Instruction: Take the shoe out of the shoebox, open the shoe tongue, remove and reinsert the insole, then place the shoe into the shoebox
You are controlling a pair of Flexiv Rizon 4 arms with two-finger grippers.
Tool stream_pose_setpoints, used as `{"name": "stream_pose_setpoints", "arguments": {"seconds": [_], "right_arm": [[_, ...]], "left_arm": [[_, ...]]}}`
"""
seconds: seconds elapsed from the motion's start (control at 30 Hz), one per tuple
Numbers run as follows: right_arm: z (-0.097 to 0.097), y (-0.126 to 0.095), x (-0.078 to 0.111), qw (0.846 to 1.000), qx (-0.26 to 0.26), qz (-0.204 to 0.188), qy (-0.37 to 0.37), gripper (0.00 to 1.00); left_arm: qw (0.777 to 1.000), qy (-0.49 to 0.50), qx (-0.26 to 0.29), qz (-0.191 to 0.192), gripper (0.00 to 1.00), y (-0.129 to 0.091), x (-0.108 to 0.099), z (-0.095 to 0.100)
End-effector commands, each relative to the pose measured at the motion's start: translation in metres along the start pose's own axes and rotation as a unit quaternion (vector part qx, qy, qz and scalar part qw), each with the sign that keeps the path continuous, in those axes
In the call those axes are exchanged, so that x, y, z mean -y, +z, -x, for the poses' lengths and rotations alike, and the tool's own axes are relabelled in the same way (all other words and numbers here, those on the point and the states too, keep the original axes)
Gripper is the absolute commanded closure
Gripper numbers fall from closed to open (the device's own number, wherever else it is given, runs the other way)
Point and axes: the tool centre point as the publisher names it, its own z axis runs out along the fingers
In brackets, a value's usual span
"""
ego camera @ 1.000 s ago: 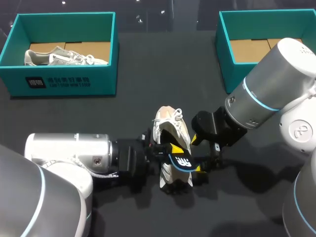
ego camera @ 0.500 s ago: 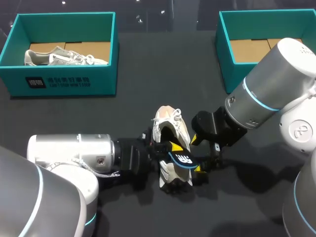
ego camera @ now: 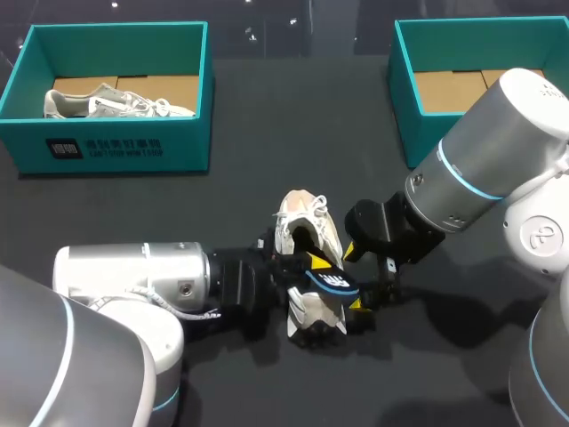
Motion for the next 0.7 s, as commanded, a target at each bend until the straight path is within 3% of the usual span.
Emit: {"name": "stream_pose_setpoints", "arguments": {"seconds": [0.03, 0.1, 0.2, 0.7], "right_arm": [[-0.001, 0.002, 0.0, 1.0, 0.001, 0.0, 0.0, 0.0], [-0.001, 0.002, 0.0, 1.0, 0.001, 0.0, 0.0, 0.0], [-0.001, 0.002, 0.0, 1.0, 0.001, 0.0, 0.0, 0.0], [-0.001, 0.002, 0.0, 1.0, 0.001, 0.0, 0.0, 0.0]], "left_arm": [[1.0, -0.004, 0.007, -0.01, 0.95, -0.005, 0.002, 0.001], [1.0, -0.006, 0.011, -0.016, 0.82, -0.008, 0.006, 0.003], [1.0, -0.01, 0.016, -0.024, 0.74, -0.012, 0.012, 0.005], [0.998, -0.008, 0.031, -0.055, 0.71, -0.023, 0.041, 0.011]]}}
